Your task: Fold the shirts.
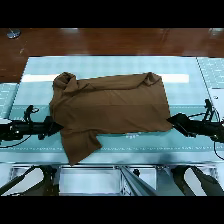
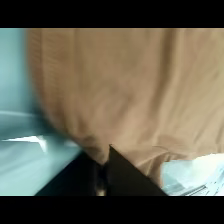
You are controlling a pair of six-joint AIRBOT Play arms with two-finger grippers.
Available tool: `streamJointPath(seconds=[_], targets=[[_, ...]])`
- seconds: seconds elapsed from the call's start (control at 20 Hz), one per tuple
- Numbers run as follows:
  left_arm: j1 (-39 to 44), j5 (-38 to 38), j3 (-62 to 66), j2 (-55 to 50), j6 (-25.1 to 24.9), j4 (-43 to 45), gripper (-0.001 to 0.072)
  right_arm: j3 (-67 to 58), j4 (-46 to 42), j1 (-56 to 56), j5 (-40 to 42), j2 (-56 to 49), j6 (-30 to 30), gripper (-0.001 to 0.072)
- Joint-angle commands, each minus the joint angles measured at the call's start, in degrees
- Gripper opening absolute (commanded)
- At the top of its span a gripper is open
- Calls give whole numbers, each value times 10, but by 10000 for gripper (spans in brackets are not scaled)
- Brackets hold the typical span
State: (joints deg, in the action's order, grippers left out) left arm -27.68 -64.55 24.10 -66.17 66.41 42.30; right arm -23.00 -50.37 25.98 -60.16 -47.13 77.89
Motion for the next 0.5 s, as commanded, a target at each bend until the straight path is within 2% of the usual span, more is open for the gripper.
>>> streamJointPath(seconds=[0.0,0.2,0.45], targets=[[21,-14,13,-4,-5,-16,20,-9,-97,-1,22,0,84,618],[21,-25,31,-4,-12,-16,20,-9,-82,-1,20,-48,96,618],[21,-29,31,-4,-13,-16,20,-18,47,-1,48,-156,22,618]])
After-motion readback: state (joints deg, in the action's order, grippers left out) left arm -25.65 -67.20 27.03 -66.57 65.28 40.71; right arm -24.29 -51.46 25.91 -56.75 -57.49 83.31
